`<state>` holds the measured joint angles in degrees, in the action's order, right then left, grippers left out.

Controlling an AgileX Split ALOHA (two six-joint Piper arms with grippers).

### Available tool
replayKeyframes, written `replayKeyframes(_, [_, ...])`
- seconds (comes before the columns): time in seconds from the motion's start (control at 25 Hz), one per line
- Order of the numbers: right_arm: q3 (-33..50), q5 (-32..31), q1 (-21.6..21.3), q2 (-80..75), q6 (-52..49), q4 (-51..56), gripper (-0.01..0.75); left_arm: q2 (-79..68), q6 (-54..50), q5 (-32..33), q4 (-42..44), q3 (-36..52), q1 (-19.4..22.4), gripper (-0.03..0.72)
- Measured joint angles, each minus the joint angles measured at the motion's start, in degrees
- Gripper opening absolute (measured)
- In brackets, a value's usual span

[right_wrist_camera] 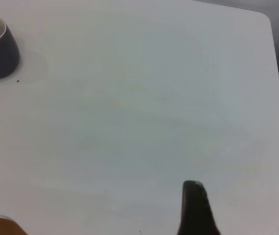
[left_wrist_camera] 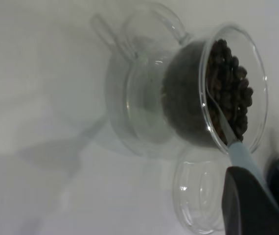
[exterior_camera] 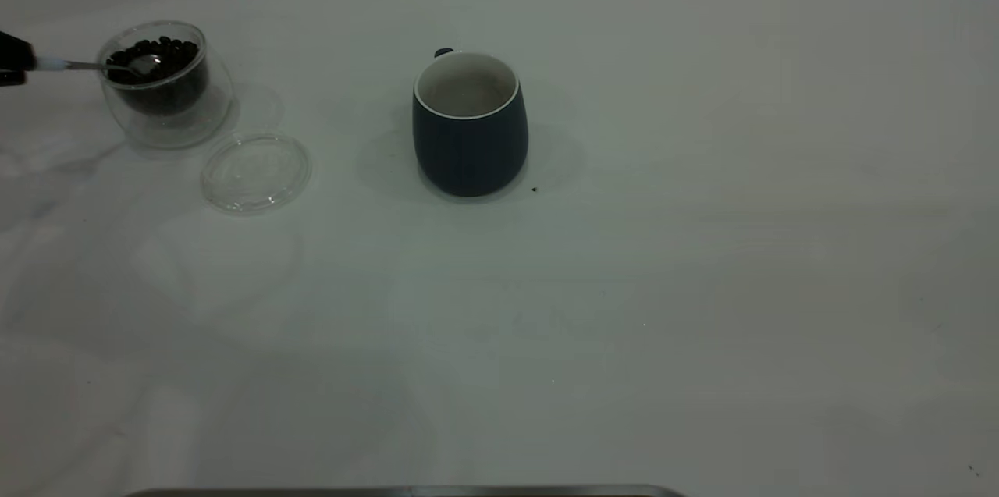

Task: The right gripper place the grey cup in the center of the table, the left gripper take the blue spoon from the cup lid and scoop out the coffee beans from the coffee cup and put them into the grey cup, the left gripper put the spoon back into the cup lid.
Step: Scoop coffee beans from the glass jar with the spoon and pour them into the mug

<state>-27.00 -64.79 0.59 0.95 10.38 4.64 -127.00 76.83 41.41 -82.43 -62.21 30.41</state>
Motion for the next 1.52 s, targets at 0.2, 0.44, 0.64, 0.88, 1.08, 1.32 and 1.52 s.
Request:
replayKeyframes(0.2, [0.00, 0.00, 0.00, 0.00, 0.00, 0.00, 0.461, 0.00, -4.85, 3.36, 0.00, 0.00, 3.29, 0.130])
replayKeyframes(0.44, [0.00, 0.00, 0.00, 0.00, 0.00, 0.00, 0.461, -0.51, -7.98, 4.58, 0.76, -0.05, 4.08, 0.130])
replayKeyframes(0.64, [0.00, 0.00, 0.00, 0.00, 0.00, 0.00, 0.461, -2.87, -9.34, 5.83, 1.26, -0.05, 4.08, 0.130])
replayKeyframes(0.88, [0.00, 0.00, 0.00, 0.00, 0.00, 0.00, 0.461, -5.25, -10.60, 7.46, 0.36, -0.05, 4.08, 0.130])
replayKeyframes(1.08, [0.00, 0.00, 0.00, 0.00, 0.00, 0.00, 0.461, -5.71, -10.85, 7.84, 0.24, -0.05, 4.08, 0.130])
replayKeyframes(1.32, [0.00, 0.00, 0.00, 0.00, 0.00, 0.00, 0.461, -5.76, -11.17, 8.95, 0.30, -0.09, 4.08, 0.130])
replayKeyframes(1.52, [0.00, 0.00, 0.00, 0.00, 0.00, 0.00, 0.461, -5.92, -11.17, 9.39, 0.35, -0.09, 4.31, 0.130])
